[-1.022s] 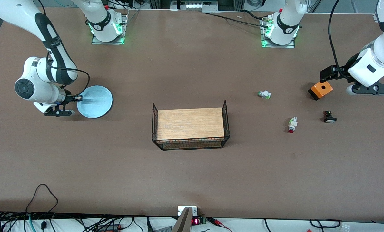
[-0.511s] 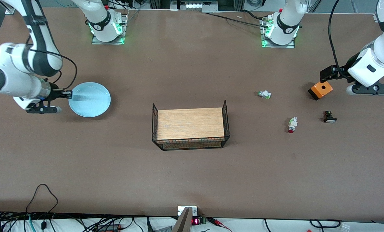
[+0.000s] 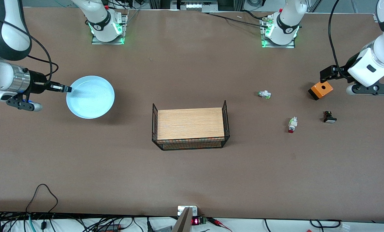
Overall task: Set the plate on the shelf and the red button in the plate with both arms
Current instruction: 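Carry the plate into the wire basket and lower it with the right gripper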
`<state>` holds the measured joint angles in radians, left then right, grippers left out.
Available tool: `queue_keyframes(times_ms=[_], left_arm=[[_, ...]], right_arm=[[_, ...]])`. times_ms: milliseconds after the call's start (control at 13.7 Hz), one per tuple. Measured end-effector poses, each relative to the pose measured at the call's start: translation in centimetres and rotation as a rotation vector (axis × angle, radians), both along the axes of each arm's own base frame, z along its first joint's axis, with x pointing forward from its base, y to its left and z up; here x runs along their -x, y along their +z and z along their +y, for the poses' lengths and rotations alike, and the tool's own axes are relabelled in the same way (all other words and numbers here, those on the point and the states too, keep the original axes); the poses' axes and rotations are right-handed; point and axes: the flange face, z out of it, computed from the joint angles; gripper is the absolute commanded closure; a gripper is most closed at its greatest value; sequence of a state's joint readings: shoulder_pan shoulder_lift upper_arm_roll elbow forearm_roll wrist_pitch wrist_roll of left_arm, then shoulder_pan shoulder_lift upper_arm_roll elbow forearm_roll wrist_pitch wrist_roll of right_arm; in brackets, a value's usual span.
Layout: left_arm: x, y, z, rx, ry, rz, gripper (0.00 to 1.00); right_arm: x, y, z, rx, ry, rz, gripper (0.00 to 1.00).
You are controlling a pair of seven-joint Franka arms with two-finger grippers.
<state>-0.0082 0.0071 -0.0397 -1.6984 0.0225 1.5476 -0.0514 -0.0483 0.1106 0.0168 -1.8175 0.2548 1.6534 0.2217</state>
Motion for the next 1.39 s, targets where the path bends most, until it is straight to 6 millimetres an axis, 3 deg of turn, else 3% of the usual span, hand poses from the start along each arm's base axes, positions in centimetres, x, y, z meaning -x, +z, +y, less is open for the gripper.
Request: queue_keyframes(times_ms=[292, 584, 803, 1022, 1169, 1388], left_arm=[[0.0, 0.0, 0.0, 0.000, 0.000, 0.000, 0.00], [0.0, 0.0, 0.0, 0.000, 0.000, 0.000, 0.00], [0.0, 0.0, 0.0, 0.000, 0.000, 0.000, 0.00], [0.0, 0.0, 0.0, 0.000, 0.000, 0.000, 0.00], [0.0, 0.0, 0.0, 0.000, 0.000, 0.000, 0.00], [0.0, 0.0, 0.0, 0.000, 0.000, 0.000, 0.00]], right_arm=[[-0.5, 4.7, 10.0, -0.032, -0.214, 0.059, 1.00], [0.5, 7.1, 19.7, 0.004, -0.359, 0.119, 1.00], [1.4, 6.7, 27.0, 0.023, -0.435, 0.156, 1.00], [1.7, 5.0, 33.0, 0.026, -0.507, 0.143, 1.00], [1.7, 3.3, 35.6, 0.020, -0.537, 0.129, 1.00], [1.1, 1.3, 36.9, 0.011, -0.555, 0.113, 1.00]])
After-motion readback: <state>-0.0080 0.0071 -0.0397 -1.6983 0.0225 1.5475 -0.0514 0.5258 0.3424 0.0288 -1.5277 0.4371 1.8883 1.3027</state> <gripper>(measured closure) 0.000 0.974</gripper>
